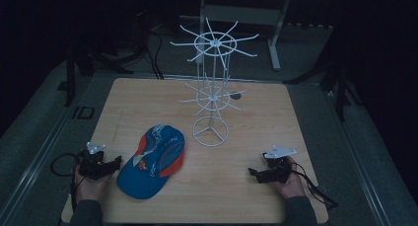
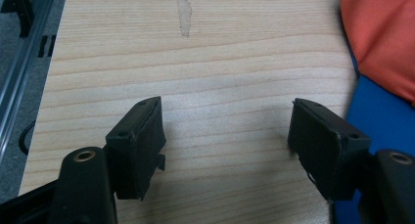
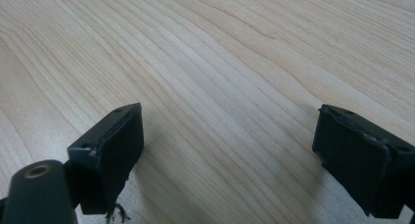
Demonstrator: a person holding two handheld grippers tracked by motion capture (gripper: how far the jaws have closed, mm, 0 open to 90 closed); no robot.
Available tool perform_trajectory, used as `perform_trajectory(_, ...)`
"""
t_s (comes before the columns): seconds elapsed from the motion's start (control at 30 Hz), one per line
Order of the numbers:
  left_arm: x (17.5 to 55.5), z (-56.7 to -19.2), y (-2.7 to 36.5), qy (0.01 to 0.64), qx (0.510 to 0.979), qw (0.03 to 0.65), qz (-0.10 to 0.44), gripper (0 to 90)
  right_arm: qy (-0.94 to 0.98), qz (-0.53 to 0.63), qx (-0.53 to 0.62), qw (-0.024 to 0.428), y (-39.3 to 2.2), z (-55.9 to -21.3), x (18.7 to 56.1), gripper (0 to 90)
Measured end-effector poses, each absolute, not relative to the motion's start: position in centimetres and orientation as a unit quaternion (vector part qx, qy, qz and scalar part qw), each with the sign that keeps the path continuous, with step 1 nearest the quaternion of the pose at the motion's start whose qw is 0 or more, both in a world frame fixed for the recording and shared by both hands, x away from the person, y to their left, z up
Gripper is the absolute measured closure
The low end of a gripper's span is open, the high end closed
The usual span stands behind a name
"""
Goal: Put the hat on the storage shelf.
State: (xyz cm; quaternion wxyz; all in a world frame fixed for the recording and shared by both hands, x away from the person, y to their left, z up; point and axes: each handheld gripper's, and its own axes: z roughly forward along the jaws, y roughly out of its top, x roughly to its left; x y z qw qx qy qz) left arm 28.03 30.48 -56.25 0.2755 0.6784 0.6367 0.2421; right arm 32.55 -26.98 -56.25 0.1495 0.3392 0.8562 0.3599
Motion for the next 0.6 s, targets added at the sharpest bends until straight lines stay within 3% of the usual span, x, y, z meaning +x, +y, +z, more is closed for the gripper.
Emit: perform_trajectory(0.6,28.32,-55.79,30.85,0.635,0.69,0.264,0.227,36.3,0.852,0.359,0.348,0.152,-26.82,-56.25,32.32,11.6)
